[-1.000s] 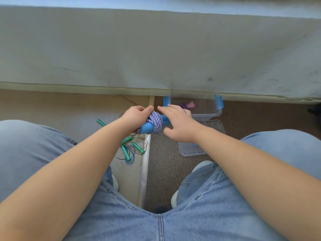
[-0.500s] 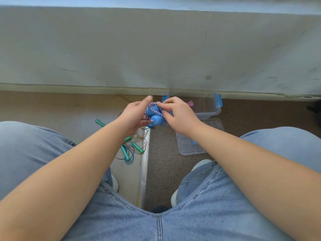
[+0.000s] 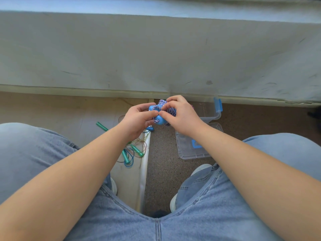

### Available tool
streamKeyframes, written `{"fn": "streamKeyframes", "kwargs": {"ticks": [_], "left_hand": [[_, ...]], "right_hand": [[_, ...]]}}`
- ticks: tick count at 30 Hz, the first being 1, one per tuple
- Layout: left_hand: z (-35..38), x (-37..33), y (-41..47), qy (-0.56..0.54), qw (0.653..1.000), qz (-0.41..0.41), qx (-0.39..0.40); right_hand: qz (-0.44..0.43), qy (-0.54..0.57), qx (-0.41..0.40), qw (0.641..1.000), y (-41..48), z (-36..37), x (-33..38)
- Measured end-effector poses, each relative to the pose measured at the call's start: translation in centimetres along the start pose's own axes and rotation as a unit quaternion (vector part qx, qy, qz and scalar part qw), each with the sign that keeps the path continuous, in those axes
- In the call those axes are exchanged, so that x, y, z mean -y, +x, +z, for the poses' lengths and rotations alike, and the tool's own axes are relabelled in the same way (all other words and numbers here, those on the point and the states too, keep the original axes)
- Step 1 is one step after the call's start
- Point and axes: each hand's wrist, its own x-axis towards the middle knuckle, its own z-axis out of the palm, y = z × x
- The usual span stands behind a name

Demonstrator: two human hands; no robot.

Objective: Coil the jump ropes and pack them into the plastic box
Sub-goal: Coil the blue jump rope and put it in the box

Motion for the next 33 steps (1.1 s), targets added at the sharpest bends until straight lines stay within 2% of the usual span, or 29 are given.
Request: {"fn": "streamKeyframes", "kwargs": {"ticks": [9, 12, 17, 22, 29, 33], "left_hand": [[-0.2, 0.4, -0.1, 0.008, 0.999, -0.054, 0.001], [-0.1, 0.3, -0.2, -0.034, 0.996, -0.077, -0.006], [0.3, -0.7, -0.2, -0.068, 0.993, -0.095, 0.029], [-0.3, 0.0, -0.1, -0.023, 0.989, -0.139, 0.042], [0.4, 0.6, -0.4, -0.007, 0.995, -0.079, 0.055], [0.9, 0.5, -0.3, -0.034, 0.999, -0.007, -0.018]], "right_hand": [[-0.019, -0.020, 0.109, 0.994, 0.0, 0.9, -0.9], [-0.051, -0.058, 0.151, 0.986, -0.2, 1.0, -1.2], [-0.065, -0.029, 0.046, 0.996, 0.1, 1.7, -1.3], [-0.073, -0.051, 0.015, 0.996, 0.1, 1.6, -1.6], [-0.071, -0.010, 0.023, 0.997, 0.0, 1.4, -1.9], [-0.062, 0.035, 0.023, 0.997, 0.1, 1.1, -0.9]]}}
